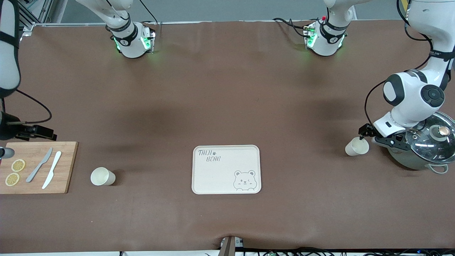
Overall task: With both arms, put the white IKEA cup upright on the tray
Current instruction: 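Hold the cup with the left gripper while the right gripper reaches the other cup, then close the right gripper on the cup while the left gripper lifts its cup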
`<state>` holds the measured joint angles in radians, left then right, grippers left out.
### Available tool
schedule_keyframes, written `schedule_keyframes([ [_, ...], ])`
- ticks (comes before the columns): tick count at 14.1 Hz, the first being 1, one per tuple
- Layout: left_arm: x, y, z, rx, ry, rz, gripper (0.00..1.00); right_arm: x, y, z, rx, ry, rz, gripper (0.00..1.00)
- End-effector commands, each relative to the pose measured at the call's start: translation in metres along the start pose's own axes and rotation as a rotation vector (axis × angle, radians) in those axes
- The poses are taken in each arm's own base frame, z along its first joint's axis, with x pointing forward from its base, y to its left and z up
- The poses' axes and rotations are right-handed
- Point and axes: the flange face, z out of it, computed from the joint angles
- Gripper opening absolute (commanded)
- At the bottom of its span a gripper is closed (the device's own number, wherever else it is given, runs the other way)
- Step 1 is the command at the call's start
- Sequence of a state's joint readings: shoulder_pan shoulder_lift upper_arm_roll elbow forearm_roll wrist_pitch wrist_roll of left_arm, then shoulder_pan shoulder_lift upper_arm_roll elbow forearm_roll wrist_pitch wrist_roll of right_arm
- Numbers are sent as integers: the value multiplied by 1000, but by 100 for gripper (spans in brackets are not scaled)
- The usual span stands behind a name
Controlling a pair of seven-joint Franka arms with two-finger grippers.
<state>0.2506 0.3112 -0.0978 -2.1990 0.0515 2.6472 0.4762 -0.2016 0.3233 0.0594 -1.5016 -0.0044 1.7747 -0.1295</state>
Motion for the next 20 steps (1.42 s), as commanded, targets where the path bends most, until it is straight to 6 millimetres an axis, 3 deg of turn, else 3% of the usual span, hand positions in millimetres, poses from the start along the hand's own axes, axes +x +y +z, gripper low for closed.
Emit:
schedule_keyframes([
  [1, 6, -2, 0, 13, 5, 19, 100, 14, -1, 9, 8, 2, -5, 100],
  [4, 13, -3, 6, 10, 7, 21, 100, 34, 3, 31, 11, 10, 0, 100],
  [6, 16, -4, 25, -4, -10, 19, 100, 50, 6, 48, 13, 22, 5, 100],
  [10, 35, -9, 60, -21, -17, 20, 100, 74, 12, 112, 24, 37, 17, 100],
  [12, 44, -2, 75, -33, -21, 15, 100, 82, 10, 131, 25, 57, 25, 100],
  [13, 49, 5, 77, -42, -19, -18, 1, 86, 8, 142, 25, 72, 27, 100],
  [16, 61, 20, 91, -49, -28, -44, 0, 90, 1, 166, 31, 54, 37, 100],
  [20, 64, 25, 90, -48, -25, -59, 0, 93, -9, 179, 33, 54, 113, 100],
])
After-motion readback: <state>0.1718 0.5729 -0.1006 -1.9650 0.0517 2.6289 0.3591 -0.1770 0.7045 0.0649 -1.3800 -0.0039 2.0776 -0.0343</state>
